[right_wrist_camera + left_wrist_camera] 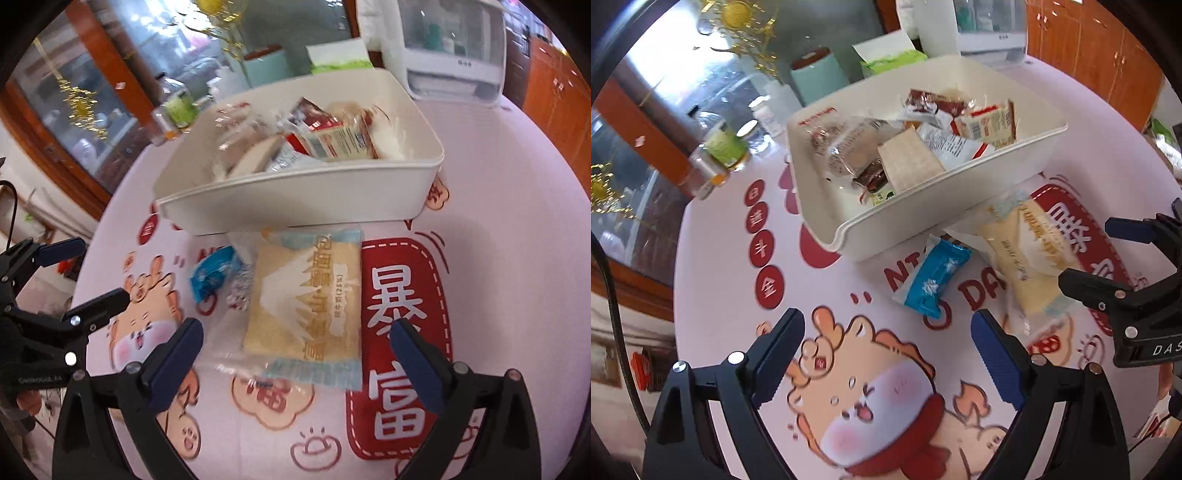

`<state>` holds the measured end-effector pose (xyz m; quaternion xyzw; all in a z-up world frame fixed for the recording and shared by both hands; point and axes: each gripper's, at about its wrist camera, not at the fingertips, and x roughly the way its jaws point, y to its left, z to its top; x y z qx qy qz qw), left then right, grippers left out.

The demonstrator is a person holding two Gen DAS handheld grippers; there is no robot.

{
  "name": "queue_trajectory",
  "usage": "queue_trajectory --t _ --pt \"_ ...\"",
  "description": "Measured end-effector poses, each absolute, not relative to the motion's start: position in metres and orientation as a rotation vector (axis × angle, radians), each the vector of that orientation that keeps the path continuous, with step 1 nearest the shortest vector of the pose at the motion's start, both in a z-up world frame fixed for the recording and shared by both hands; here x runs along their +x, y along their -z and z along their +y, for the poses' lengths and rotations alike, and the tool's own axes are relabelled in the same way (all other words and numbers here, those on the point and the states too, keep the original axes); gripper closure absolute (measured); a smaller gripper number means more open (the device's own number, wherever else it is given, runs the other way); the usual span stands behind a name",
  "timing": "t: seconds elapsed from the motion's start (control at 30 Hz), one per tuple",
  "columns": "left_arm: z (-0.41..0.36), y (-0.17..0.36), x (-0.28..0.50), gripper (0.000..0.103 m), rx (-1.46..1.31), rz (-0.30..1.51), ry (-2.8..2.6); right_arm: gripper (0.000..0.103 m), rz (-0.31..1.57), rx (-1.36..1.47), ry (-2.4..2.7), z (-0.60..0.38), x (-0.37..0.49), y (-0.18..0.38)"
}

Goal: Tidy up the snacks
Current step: 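Withdraw both open tools back to the blue packet and bread bag, then grasp the clear bread bag with the right tool while the left tool grasps the blue packet, then lift both held snacks and carry them over the white tray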

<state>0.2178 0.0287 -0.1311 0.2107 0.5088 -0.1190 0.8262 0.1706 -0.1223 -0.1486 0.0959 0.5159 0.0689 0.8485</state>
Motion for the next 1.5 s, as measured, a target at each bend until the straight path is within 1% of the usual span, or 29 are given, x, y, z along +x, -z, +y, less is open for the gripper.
queue_trajectory --t 0.27,0.47,0.53,0.6,0.63,0.77,0.97,1.0,1.03,1.07,1.1,1.13,1.17,1.2,1.23,1.4,1.5 --pt "0.029 0.182 0.254 0.013 0.469 1.141 0.298 0.001 1.128 0.134 -0.062 -0.104 0.202 0.185" --pt "0.034 0.204 0.269 0.013 0.424 1.174 0.327 0.000 1.215 0.148 -0.060 -0.103 0.215 0.213" --pt "0.034 0.208 0.273 0.013 0.409 1.177 0.332 0.000 1.218 0.151 -0.067 -0.103 0.216 0.216" --pt "0.033 0.211 0.277 0.013 0.395 1.181 0.342 0.005 1.221 0.124 -0.078 -0.102 0.216 0.216" --pt "0.032 0.213 0.279 0.013 0.390 1.181 0.345 0.010 1.211 0.113 -0.089 -0.102 0.214 0.214" --pt "0.026 0.218 0.284 0.013 0.389 1.186 0.363 0.014 1.218 0.136 -0.071 -0.112 0.209 0.213" --pt "0.017 0.228 0.288 0.013 0.391 1.198 0.377 0.016 1.218 0.198 -0.034 -0.152 0.191 0.210" --pt "0.016 0.230 0.288 0.018 0.385 1.205 0.382 0.017 1.219 0.209 -0.029 -0.157 0.189 0.210" --pt "0.015 0.231 0.289 0.026 0.381 1.210 0.388 0.018 1.219 0.221 -0.023 -0.162 0.187 0.209" --pt "0.014 0.230 0.288 0.031 0.360 1.207 0.404 0.020 1.217 0.240 -0.017 -0.168 0.185 0.209" --pt "0.013 0.229 0.288 0.045 0.345 1.212 0.419 0.025 1.208 0.269 -0.021 -0.173 0.183 0.207" --pt "0.011 0.228 0.287 0.061 0.330 1.216 0.429 0.050 1.198 0.292 -0.026 -0.175 0.182 0.206" --pt "0.009 0.227 0.285 0.066 0.322 1.217 0.430 0.062 1.162 0.356 -0.051 -0.184 0.179 0.199" --pt "0.008 0.226 0.283 0.074 0.326 1.215 0.423 0.065 1.153 0.400 -0.071 -0.188 0.180 0.196" --pt "0.006 0.225 0.282 0.074 0.332 1.211 0.419 0.067 1.149 0.411 -0.072 -0.190 0.180 0.193" --pt "0.003 0.218 0.261 0.075 0.336 1.186 0.385 0.073 1.134 0.421 -0.081 -0.193 0.175 0.187" --pt "0.006 0.204 0.249 0.075 0.307 1.164 0.383 0.077 1.120 0.396 -0.089 -0.192 0.169 0.176"
